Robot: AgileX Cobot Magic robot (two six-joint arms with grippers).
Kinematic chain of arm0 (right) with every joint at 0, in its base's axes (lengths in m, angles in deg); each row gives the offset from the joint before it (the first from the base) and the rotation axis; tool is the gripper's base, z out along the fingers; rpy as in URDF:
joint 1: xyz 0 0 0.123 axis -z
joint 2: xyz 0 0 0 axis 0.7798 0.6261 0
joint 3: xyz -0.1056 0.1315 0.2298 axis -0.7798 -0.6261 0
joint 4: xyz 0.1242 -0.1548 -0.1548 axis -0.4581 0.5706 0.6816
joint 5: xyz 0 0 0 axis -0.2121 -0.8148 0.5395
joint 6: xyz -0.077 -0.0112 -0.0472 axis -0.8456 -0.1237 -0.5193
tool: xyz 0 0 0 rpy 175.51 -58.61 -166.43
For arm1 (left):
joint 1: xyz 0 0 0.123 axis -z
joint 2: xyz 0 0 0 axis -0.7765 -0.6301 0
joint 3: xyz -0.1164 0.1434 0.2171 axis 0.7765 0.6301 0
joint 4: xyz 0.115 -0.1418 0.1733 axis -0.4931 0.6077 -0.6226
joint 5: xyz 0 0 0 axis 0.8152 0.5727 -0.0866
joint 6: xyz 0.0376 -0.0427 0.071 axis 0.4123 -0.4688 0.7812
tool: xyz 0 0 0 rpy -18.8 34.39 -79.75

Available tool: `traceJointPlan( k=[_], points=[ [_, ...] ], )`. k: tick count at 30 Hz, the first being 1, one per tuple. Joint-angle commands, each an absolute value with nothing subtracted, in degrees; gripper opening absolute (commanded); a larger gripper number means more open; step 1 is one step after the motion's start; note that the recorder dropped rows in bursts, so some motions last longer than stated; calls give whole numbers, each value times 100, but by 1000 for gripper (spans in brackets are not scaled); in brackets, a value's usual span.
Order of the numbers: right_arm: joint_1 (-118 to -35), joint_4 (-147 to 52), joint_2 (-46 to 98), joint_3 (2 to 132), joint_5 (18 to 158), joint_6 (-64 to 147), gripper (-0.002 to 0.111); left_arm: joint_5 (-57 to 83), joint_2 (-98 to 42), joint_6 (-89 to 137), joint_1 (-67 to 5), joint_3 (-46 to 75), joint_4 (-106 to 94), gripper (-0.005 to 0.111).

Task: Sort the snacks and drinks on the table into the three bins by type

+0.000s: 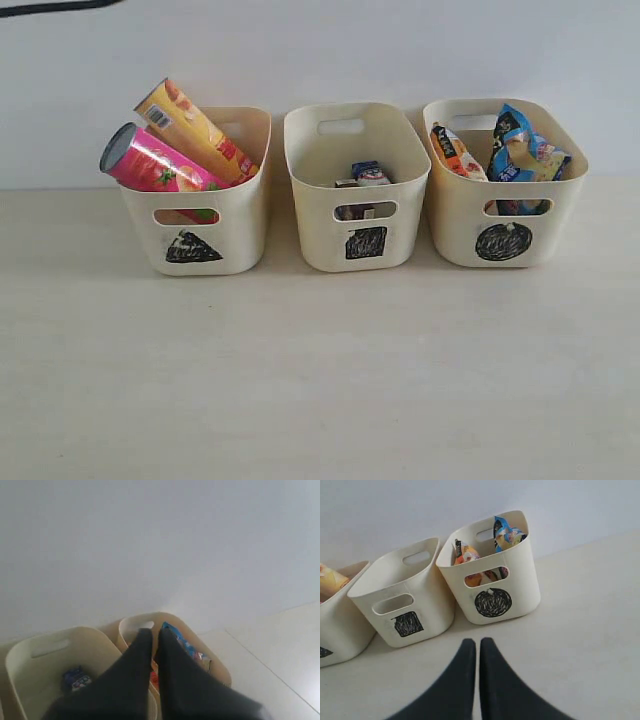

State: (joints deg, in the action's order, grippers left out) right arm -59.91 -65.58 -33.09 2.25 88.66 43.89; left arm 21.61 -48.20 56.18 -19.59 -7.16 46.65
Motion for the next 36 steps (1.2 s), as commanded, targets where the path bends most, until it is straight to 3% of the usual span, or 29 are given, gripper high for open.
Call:
traceJointPlan(
  k=[1, 8, 13, 31, 36],
  points=[
    [-5975, -6518, -3325, 204, 8860, 4352, 0, 1560, -3842, 5543, -1987, 150, 4672, 4],
    [-5975, -6518, -3325, 204, 8910, 4352, 0, 1232, -1255, 5543, -1987, 2341, 4870, 4],
    [-5975, -6518, -3325, 204, 8910, 4352, 0, 2052, 169, 5557, -1987, 2790, 4871, 4],
    [-5975, -6518, -3325, 204, 8910, 4352, 0, 1735, 1441, 5501, -1987, 2834, 4712, 4],
    [-5975, -6518, -3325, 204, 8910, 4352, 0, 1343, 1416, 1858, -2129, 3276, 1375, 4]
  ],
)
